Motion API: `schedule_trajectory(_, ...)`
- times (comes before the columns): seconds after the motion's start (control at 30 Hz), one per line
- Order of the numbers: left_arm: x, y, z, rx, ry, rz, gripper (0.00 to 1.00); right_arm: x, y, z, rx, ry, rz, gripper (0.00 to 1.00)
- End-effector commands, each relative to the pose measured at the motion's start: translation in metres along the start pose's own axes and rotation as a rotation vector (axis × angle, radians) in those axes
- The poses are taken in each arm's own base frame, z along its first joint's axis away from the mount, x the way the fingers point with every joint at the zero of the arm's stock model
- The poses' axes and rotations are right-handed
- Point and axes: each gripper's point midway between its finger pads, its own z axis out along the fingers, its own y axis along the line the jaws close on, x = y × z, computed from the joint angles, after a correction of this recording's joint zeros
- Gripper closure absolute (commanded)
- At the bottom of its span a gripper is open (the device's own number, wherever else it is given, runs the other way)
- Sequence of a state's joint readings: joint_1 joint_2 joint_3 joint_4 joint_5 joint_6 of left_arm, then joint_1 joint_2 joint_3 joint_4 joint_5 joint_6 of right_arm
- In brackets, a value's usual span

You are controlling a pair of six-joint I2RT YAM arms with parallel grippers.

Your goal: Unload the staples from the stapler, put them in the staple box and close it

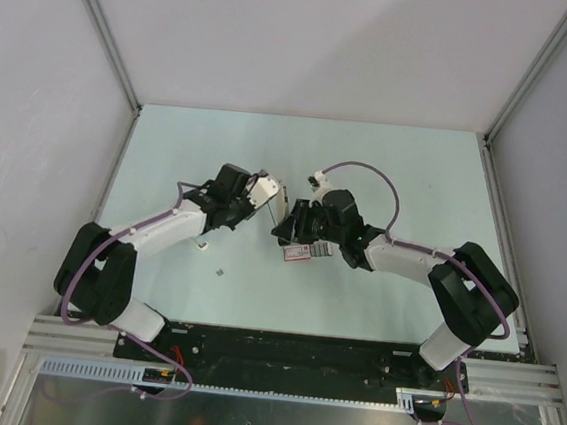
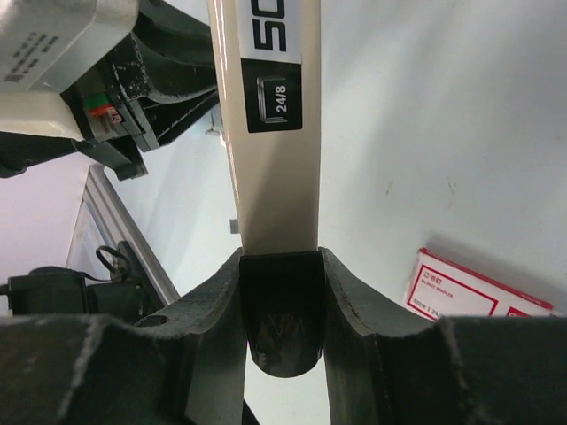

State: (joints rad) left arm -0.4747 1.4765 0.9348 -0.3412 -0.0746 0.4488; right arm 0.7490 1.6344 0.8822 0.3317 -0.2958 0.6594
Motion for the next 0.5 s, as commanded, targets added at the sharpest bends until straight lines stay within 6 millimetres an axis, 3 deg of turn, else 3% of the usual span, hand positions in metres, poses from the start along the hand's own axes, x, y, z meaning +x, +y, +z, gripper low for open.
schedule_trajectory(0.0, -0.006, 0.028, 0.003, -0.204, -0.002, 0.113, 1.0, -0.009, 0.004, -0.01, -0.044, -0.038, -0.062, 1.0)
schedule_trajectory(0.23, 0.007, 0.034, 0.004, -0.298, 0.03, 0.206, 1.0, -0.006, -0.01, -0.017, -0.035, -0.029, -0.067, 1.0)
schedule_trajectory(0.47, 0.019, 0.02, 0.005, -0.306, 0.049, 0.321, 1.0, -0.007, -0.016, -0.019, -0.034, -0.033, -0.061, 1.0)
